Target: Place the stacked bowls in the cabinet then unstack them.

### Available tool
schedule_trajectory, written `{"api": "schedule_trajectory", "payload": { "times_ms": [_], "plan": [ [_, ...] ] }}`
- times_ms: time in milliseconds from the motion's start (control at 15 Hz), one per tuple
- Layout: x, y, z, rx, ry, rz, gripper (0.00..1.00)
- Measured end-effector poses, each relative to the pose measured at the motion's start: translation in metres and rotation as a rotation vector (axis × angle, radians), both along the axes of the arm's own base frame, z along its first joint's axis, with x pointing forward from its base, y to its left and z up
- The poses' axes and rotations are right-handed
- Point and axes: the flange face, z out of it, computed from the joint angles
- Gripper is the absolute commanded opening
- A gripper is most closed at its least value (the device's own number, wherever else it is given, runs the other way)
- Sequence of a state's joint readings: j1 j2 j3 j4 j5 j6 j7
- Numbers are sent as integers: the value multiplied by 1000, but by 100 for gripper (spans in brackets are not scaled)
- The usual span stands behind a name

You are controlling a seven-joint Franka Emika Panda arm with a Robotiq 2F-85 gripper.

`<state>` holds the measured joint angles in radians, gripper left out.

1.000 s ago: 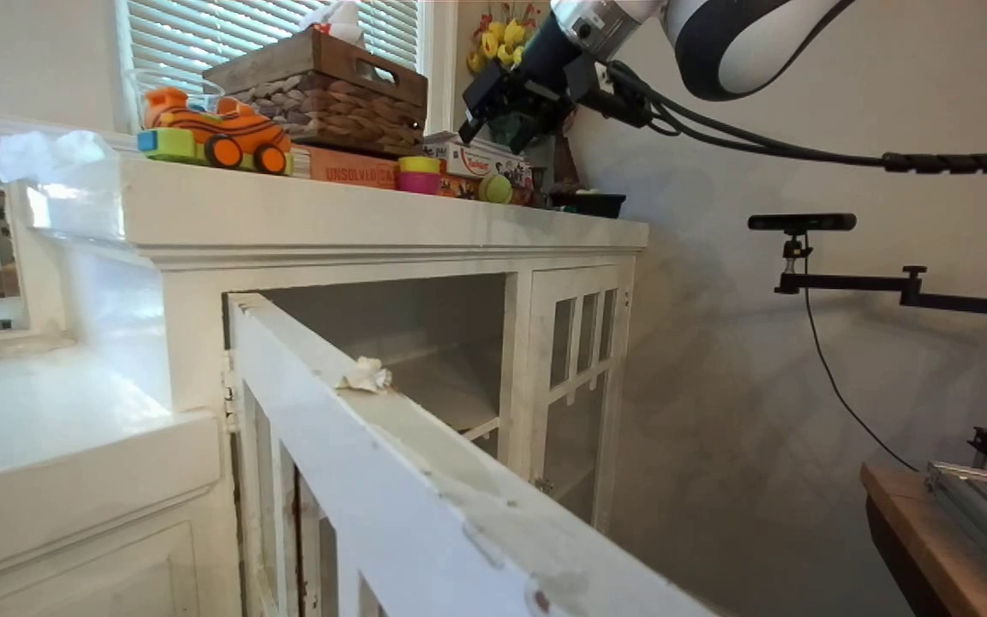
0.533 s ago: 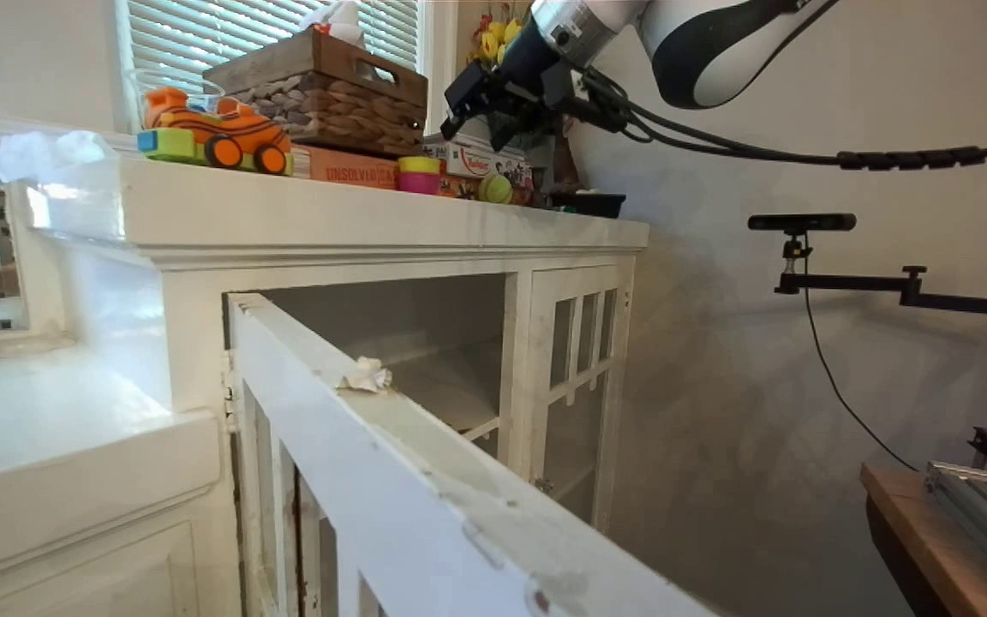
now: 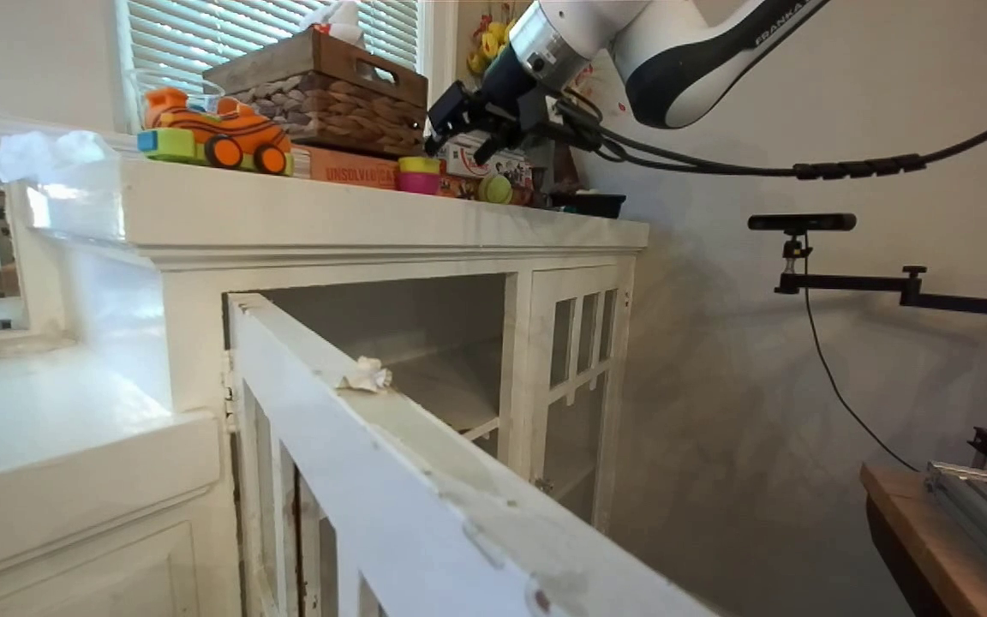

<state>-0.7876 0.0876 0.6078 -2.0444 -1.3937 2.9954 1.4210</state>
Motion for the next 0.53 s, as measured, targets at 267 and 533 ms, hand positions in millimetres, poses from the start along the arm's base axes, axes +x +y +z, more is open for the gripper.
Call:
{"api": "schedule_trajectory", "payload": {
  "times_ms": [267, 533],
  "plan": [
    [13, 1, -10, 8, -3, 0, 100],
    [24, 4, -19, 19, -7, 10, 100]
  ]
}}
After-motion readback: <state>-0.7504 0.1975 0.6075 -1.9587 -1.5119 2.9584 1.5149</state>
